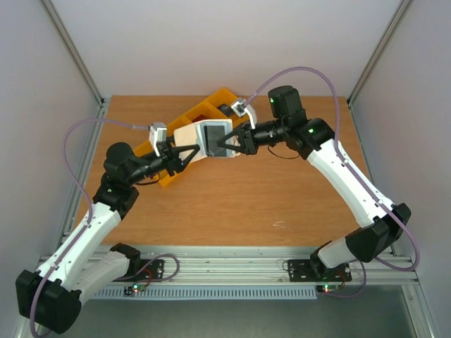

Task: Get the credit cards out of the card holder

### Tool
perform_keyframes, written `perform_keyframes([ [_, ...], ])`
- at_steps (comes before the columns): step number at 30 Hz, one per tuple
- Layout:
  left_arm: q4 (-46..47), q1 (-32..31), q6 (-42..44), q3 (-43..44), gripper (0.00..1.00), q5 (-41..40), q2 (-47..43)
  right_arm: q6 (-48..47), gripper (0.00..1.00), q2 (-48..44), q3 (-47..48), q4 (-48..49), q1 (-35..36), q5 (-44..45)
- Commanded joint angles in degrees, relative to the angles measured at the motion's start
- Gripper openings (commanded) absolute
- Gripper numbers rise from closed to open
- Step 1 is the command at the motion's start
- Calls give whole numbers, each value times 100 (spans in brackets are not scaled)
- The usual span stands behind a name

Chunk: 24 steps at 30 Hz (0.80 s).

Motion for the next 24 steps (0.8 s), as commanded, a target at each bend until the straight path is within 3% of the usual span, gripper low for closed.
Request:
perform_keyframes([
  [1,-1016,13,166,164,60,-2692,-47,412,1,-4,77,-226,-194,1445],
  [4,-1404,19,674,161,65,-3578,11,895,1,363,605,-1269,-186,3476],
  [7,-1386,17,1354,151,66,-3171,-15,1099,1,835,1225,-2311,70,5171],
  [8,-1320,15,1409,155,63,-2900,-14,1060,1,936,1339,-2506,273,5714],
  [10,-1002,19,1437,148,47,-2030,13,985,1,1133,1504,-2604,553,6180],
  [12,-628,-20,1377,140,34,-803,91,886,1,1270,1652,-2599,784,6195],
  [15,-232,-284,912,147,33,395,264,527,1,1449,1915,-2494,1116,5809],
  [24,-606,-321,769,287,31,-436,493,-98,1,670,961,-859,1179,2993],
])
